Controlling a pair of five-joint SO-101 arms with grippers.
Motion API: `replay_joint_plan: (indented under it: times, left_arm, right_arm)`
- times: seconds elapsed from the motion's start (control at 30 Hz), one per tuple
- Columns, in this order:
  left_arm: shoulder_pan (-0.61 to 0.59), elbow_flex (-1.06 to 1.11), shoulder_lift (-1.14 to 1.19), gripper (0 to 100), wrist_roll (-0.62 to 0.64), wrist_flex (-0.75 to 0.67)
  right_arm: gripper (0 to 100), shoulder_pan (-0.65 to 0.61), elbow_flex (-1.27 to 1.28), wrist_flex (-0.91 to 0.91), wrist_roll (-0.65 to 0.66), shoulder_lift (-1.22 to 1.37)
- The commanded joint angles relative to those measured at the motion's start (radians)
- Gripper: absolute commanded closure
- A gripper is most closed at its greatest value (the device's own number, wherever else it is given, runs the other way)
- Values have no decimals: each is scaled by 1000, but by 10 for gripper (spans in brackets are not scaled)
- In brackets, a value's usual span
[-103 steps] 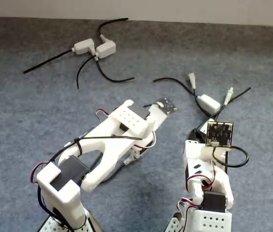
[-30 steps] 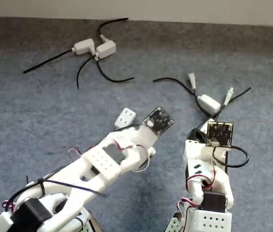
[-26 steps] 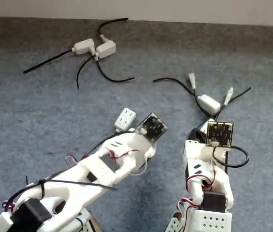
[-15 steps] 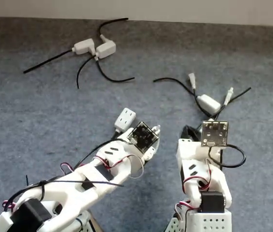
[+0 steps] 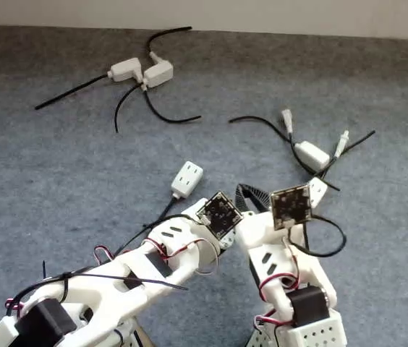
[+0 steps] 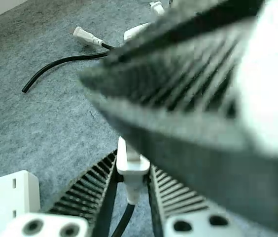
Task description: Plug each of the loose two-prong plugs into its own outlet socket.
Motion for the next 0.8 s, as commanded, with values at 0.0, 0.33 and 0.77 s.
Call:
replay_joint_plan:
  times: [0.0,0.33,0.77]
  left_arm:
    - [-8,-4,-30,995,5,-58]
    - [-4,99,-206,995,5,-213]
    - [70,176,-1055,995,6,427]
  right_arm:
    - [991,-2,79,-91,60,-4]
    - [991,50,165,-193,71,-2]
    - [991,196,223,-229,71,-2]
